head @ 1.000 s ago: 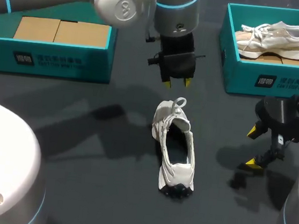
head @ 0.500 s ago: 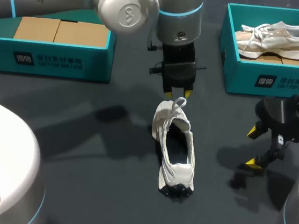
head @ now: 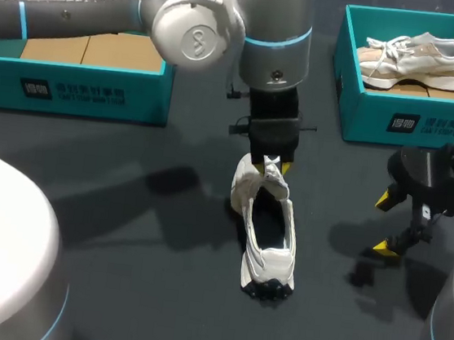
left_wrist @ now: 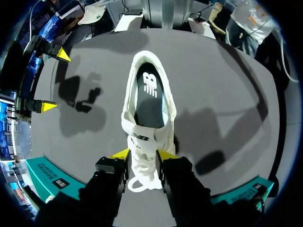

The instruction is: Take the shoe out of the shoebox, open the shoe tongue, remove and reinsert the insole, then place the shoe into the shoebox

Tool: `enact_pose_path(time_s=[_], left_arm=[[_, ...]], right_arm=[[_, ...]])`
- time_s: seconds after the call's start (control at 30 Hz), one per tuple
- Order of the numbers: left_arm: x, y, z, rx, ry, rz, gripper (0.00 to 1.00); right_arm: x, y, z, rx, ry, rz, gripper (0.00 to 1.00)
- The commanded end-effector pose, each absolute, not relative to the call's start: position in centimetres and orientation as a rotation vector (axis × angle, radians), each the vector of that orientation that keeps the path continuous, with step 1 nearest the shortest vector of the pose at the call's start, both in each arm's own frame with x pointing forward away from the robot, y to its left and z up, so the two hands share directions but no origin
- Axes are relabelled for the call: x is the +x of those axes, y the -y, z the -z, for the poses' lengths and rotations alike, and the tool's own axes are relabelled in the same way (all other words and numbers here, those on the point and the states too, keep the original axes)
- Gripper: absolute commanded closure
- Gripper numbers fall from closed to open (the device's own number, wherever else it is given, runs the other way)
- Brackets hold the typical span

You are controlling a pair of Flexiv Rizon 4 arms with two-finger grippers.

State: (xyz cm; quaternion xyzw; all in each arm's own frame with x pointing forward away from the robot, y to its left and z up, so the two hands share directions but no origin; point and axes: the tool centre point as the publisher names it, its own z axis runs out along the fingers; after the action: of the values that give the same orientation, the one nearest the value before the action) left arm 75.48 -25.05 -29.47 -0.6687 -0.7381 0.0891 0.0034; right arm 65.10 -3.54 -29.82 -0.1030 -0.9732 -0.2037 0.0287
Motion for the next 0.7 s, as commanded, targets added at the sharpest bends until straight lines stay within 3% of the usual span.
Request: enact_pose_path(time_s=[0.03, 0.4, 0.7], left_arm=[[74.7, 25.0, 30.3, -2.094, 2.305, -0.313, 0.68], [72.1, 24.7, 32.5, -2.064, 2.277, -0.392, 0.69], [70.6, 24.9, 30.2, -2.141, 2.281, -0.422, 0.69]], right_arm=[[64.9, 3.5, 29.9, -0.319, 3.006, 0.627, 0.00], [64.9, 3.5, 29.9, -0.319, 3.006, 0.627, 0.00], [64.9, 3.5, 29.9, -0.319, 3.006, 0.627, 0.00]])
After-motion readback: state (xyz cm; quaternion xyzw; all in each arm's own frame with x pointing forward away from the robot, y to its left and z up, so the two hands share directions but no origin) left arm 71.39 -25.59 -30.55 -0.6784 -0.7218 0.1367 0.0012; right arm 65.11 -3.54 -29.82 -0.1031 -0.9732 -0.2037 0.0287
